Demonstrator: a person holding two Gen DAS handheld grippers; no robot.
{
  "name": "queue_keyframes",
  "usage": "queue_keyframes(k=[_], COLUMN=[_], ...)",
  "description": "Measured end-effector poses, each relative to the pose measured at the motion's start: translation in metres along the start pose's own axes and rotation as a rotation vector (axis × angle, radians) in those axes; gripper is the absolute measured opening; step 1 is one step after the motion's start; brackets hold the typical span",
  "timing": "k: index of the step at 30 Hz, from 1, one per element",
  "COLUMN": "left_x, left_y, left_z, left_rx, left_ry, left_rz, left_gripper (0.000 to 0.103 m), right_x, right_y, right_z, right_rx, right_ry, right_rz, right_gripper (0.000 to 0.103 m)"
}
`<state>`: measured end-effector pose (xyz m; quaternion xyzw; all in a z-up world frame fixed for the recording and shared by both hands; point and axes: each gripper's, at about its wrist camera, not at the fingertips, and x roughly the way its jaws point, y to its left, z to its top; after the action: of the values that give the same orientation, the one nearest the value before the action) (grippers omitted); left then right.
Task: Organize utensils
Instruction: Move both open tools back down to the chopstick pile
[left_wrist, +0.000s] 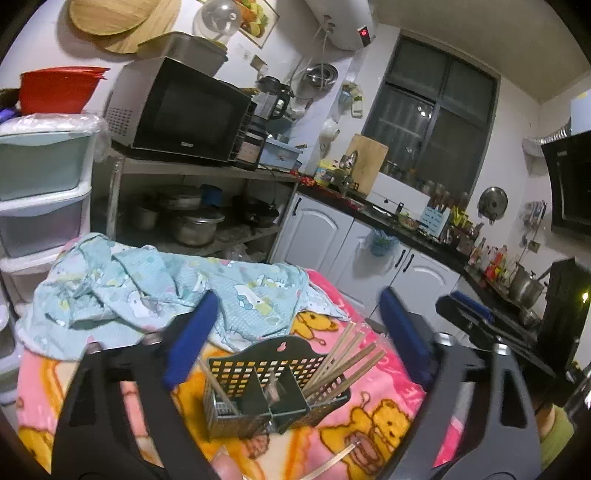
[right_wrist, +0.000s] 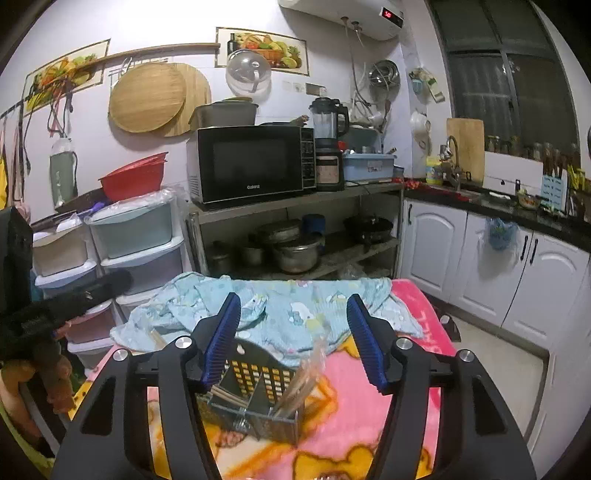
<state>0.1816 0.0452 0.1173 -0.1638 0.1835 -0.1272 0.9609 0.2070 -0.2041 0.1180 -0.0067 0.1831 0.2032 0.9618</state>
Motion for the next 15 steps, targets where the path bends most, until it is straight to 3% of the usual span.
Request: queue_keyframes(k=[3, 15], left_x=[-0.008, -0.039], left_y=[0.002, 0.013], left_z=[-0.003, -0.023], left_rx=[0.0, -0.014], left_ry=[-0.01, -0.009], left_rz=[0.014, 0.07], left_gripper=[0.092, 0.092], right_x=[-0.007, -0.031], right_y=[-0.004, -0.012], right_z=[-0.007, -0.042], right_rx=[0.02, 0.05], right_ry=[0.008, 0.057], right_rz=[-0.006, -0.029], right_gripper=[0.063, 0.067])
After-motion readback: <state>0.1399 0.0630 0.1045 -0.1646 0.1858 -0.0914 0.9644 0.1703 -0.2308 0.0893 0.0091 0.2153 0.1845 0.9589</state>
